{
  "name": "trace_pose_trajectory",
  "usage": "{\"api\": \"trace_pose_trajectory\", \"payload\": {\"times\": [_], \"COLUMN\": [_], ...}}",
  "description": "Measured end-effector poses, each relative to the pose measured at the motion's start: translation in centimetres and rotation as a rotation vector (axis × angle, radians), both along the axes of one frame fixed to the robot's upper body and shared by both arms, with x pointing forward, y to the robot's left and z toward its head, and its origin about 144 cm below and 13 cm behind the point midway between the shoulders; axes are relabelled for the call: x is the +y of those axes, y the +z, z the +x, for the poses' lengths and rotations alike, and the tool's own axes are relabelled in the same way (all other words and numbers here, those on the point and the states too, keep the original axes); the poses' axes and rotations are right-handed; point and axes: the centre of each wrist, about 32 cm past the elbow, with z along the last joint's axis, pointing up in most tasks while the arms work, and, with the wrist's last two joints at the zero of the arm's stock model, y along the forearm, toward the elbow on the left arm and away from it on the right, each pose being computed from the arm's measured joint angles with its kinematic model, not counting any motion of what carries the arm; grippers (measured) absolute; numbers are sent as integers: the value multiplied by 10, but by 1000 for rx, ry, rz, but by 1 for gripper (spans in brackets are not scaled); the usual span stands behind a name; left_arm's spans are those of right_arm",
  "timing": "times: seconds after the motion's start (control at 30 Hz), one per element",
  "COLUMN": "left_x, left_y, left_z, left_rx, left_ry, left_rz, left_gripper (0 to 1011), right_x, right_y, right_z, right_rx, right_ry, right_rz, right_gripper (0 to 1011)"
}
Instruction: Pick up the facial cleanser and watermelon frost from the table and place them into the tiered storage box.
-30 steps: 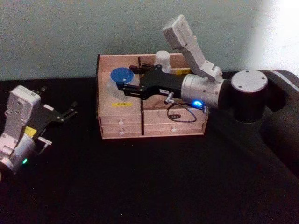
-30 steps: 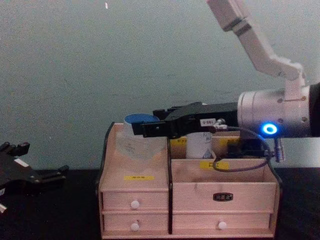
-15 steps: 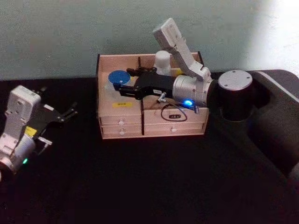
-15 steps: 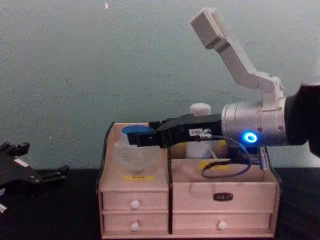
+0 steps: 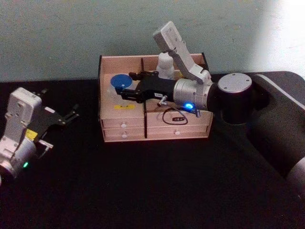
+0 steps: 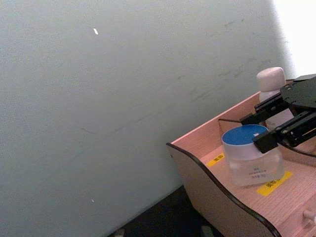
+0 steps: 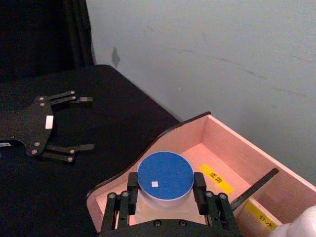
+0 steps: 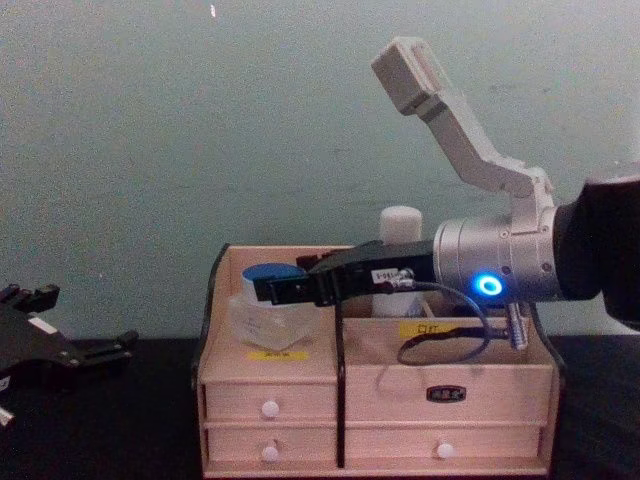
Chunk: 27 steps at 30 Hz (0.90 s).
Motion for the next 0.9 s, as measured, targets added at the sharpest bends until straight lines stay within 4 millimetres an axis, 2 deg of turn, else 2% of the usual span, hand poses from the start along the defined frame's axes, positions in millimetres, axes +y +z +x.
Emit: {"api": "trace_pose_trajectory", "payload": {"times": [0.4,0.5,0.57,0.7,0.73,0.9], "left_x": [0,0,0,0,0,0], "left_y": [0,0,0,0,0,0], "left_z": [0,0,0,0,0,0], "left_rx": [0,0,0,0,0,0], "left_ry": [0,0,0,0,0,0], "left_rz": [0,0,0,0,0,0], "left_gripper": [1001,1001,1001,1001,1001,1001], "right_x": [0,0,0,0,0,0], "right_y": [0,0,0,0,0,0], "right_z": [0,0,0,0,0,0], "right_rx": [-2,-2,-2,-1,-1,-1], "right_ry": [-2,-2,-1,-1,-1,-1], "right_rz": [-2,-1,0,0,0,0], "right_gripper": [684,748,842,912,958,1002]}}
